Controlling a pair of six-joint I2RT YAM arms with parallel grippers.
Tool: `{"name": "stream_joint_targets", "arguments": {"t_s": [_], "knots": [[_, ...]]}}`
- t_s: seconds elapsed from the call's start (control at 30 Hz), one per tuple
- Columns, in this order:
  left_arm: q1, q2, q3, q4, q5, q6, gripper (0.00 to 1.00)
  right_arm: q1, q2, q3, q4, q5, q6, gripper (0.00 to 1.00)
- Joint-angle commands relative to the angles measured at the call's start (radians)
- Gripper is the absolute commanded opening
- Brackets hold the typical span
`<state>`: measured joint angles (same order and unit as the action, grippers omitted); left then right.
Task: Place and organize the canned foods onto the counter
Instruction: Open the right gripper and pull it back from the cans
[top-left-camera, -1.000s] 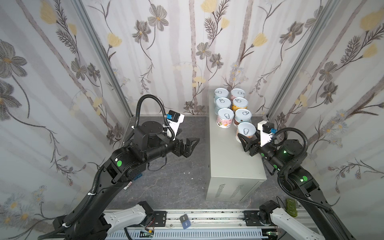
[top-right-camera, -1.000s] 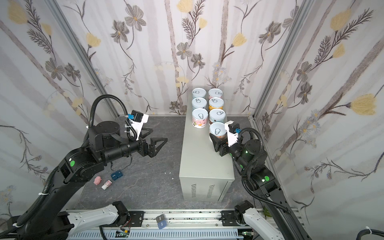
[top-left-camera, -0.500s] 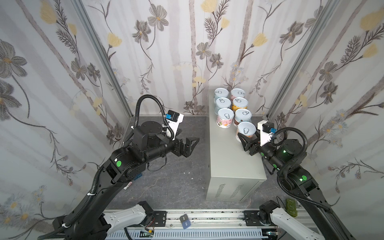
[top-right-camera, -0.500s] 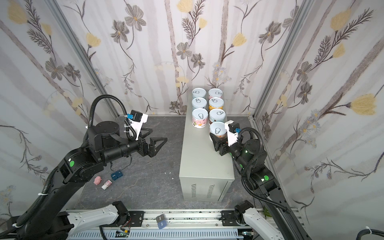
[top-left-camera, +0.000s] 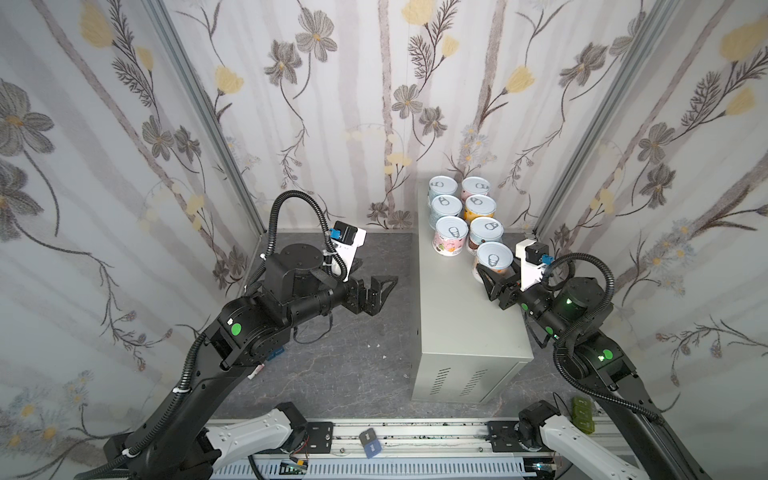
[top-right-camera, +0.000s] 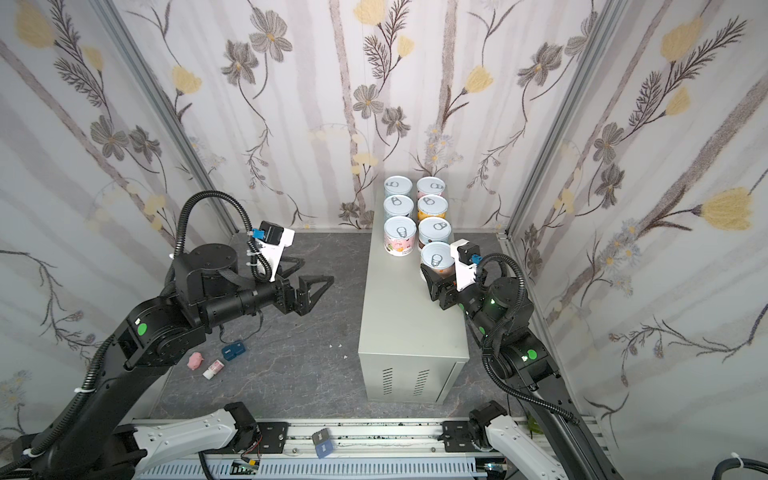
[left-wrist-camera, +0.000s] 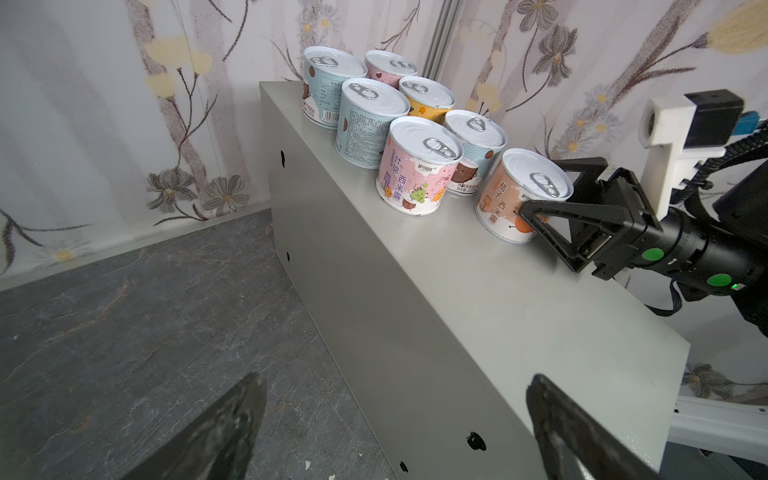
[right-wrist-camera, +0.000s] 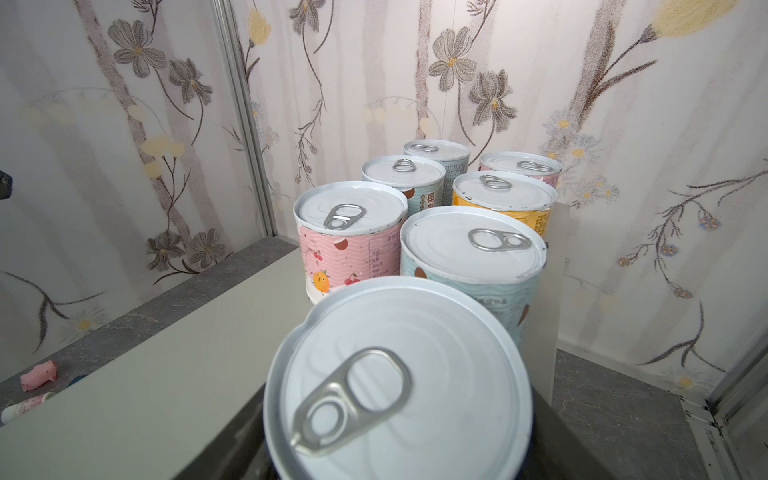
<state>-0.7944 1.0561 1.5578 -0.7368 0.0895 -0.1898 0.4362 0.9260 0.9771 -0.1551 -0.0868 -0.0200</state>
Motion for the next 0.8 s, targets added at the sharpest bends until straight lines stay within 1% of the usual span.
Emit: {"name": "stream_joint_targets", "arguments": {"t_s": [0.0,0.07,0.1,0.13,0.2,0.23,0.27,0.4,0.5,0.67,0.77], "knots": [[0.003,-0.004,-0.001,0.033,-0.010,0.001,1.00,-0.002,0.004,-0.001,-0.042,0.012,-0.031,0.65],[0.002,-0.004,-0.001,0.033,-0.011,0.001,1.00,-0.002,-0.002,-0.002,-0.044,0.010,-0.029,0.66],[0.001,-0.004,-0.002,0.033,-0.010,0.001,1.00,-0.001,-0.004,-0.002,-0.047,0.012,-0.030,0.69],[0.001,-0.002,-0.002,0.034,-0.008,0.001,1.00,-0.002,-0.006,0.000,-0.048,0.014,-0.029,0.74],[0.001,-0.002,-0.004,0.034,-0.006,0.001,1.00,-0.002,-0.010,0.005,-0.054,0.013,-0.024,0.90],[0.002,-0.001,-0.004,0.034,-0.006,0.001,1.00,-0.003,-0.012,0.009,-0.058,0.016,-0.018,0.96],[0.001,-0.002,-0.003,0.035,-0.006,0.000,1.00,-0.002,-0.014,0.014,-0.061,0.018,-0.015,0.99],[0.002,-0.002,0.000,0.034,-0.008,0.001,1.00,-0.007,-0.025,0.048,-0.088,0.020,0.012,1.00],[0.001,0.001,0.006,0.027,-0.012,0.001,1.00,-0.030,-0.038,0.092,-0.112,-0.007,0.054,1.00],[0.001,0.005,0.016,0.018,-0.014,0.003,1.00,-0.118,-0.049,0.192,-0.158,-0.059,0.126,1.00],[0.001,0.005,0.016,0.016,-0.016,0.001,1.00,-0.194,-0.024,0.262,-0.200,-0.039,0.167,1.00]]}}
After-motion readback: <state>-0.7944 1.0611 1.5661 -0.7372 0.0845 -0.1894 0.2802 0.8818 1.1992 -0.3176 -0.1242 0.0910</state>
